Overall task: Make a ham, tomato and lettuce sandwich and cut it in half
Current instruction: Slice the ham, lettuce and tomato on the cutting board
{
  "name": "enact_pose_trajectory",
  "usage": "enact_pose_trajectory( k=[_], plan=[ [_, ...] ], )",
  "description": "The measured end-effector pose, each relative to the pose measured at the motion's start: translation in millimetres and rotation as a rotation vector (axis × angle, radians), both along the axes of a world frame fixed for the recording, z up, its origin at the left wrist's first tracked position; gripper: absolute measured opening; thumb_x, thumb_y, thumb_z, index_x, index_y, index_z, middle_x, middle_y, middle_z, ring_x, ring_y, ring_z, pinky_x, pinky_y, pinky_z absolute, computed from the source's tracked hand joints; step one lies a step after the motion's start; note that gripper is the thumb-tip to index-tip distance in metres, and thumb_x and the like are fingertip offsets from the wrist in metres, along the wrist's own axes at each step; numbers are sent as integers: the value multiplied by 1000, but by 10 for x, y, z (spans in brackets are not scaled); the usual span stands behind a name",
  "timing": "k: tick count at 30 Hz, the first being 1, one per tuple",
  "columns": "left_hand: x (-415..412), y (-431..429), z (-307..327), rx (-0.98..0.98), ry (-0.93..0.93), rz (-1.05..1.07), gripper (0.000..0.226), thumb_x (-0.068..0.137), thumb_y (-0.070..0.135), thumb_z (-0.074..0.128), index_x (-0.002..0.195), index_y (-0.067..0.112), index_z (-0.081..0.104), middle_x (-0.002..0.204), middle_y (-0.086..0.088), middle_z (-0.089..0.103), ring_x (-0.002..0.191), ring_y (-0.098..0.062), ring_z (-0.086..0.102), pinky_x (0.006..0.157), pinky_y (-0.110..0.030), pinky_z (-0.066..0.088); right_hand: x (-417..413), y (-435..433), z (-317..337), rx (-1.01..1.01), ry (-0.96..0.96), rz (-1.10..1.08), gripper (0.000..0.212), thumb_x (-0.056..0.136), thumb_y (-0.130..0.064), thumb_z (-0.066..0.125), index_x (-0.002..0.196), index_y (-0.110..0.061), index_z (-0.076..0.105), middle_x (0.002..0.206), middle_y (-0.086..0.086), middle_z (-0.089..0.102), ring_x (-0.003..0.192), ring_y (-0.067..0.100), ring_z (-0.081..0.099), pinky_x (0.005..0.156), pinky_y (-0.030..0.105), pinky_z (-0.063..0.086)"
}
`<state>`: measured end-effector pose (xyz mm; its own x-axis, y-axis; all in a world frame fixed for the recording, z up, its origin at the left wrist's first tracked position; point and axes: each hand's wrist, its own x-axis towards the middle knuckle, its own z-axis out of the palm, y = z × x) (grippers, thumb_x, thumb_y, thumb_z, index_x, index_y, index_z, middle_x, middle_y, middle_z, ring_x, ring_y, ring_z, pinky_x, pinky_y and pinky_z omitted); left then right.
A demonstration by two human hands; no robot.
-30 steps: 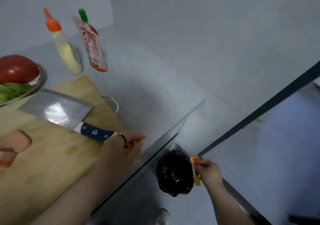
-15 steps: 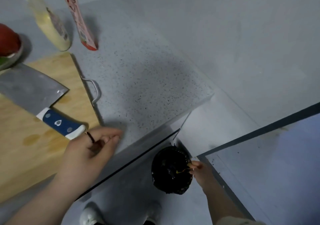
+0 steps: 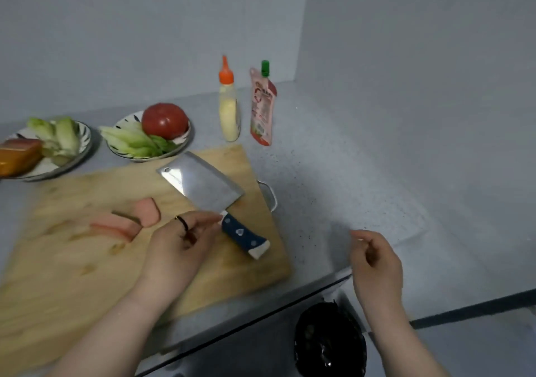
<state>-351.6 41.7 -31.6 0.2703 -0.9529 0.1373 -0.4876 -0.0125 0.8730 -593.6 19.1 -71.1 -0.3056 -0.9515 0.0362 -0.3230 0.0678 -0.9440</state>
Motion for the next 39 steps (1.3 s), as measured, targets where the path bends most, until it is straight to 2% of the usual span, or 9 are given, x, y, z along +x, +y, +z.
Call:
enact_pose_trajectory(
  k=[5, 8, 12, 15, 17, 21, 29, 35, 39],
  plan=[
    [719, 95, 143, -42, -34, 85, 36, 78, 2, 64, 69, 37, 59, 68, 14, 60, 60, 13, 53, 56, 2, 36, 1007, -88, 250, 43, 349, 421, 16, 86, -24, 55, 99, -32, 53, 79, -19, 49, 73, -4, 48, 61, 7, 37],
    [1235, 125, 129, 32, -40, 161, 19, 80, 7, 63, 79, 27, 65, 66, 9, 60, 57, -5, 53, 54, -6, 40, 1457, -137, 234, 1, 521, 477, 28, 85, -32, 57, 110, -33, 46, 89, -17, 45, 87, -2, 47, 69, 8, 36],
    [1728, 100, -19, 148, -164, 214, 17, 84, 19, 59, 100, 21, 64, 75, 15, 55, 68, 0, 49, 57, -12, 33, 1711, -196, 138, 69, 737, 482, 48, 87, -31, 54, 132, -26, 38, 119, -3, 52, 113, 16, 46, 89, 23, 40],
    [1876, 24, -153, 332, -225, 175, 42, 80, 34, 62, 120, 21, 54, 112, 2, 57, 96, -12, 52, 77, -21, 37, 1778, -233, 119, 101, 839, 444, 48, 88, -25, 51, 133, -24, 34, 119, -1, 52, 112, 17, 44, 85, 22, 38],
    [1910, -25, -277, 430, -404, 56, 66, 78, 45, 62, 134, 23, 39, 141, -1, 36, 128, -18, 35, 101, -28, 31, 1821, -269, 116, 129, 885, 438, 49, 86, -21, 50, 132, -23, 34, 114, 0, 54, 108, 17, 47, 77, 21, 37],
    [1836, -69, -385, 433, -423, 16, 89, 69, 60, 62, 141, 28, 22, 151, 2, 16, 138, -20, 15, 112, -32, 15, 1901, -362, 125, 191, 902, 481, 61, 82, -20, 54, 137, -19, 27, 116, 0, 54, 101, 16, 53, 68, 20, 37],
    [1653, -203, -456, 426, -406, 116, 92, 69, 58, 62, 142, 18, 20, 146, -6, 26, 134, -22, 23, 109, -29, 18, 2052, -391, 211, 190, 785, 552, 52, 84, -15, 49, 131, -28, 29, 73, -15, 48, 63, 6, 52, 43, 18, 31],
    [1799, -212, -406, 322, -168, 8, 89, 67, 28, 74, 139, 31, 23, 130, 10, 38, 119, -10, 40, 91, -15, 32, 2207, -376, 617, 258, 154, 648, 20, 91, -20, 48, 97, -39, 51, 65, -18, 61, 54, -7, 56, 47, 3, 39],
    [1960, -125, -377, 254, -101, -98, 85, 63, 22, 79, 125, 43, 25, 117, 18, 37, 109, 0, 40, 85, 0, 29, 2390, -295, 660, 465, -66, 758, 19, 88, -14, 52, 75, -26, 58, 48, -11, 55, 41, 0, 48, 46, 17, 36]
  ],
)
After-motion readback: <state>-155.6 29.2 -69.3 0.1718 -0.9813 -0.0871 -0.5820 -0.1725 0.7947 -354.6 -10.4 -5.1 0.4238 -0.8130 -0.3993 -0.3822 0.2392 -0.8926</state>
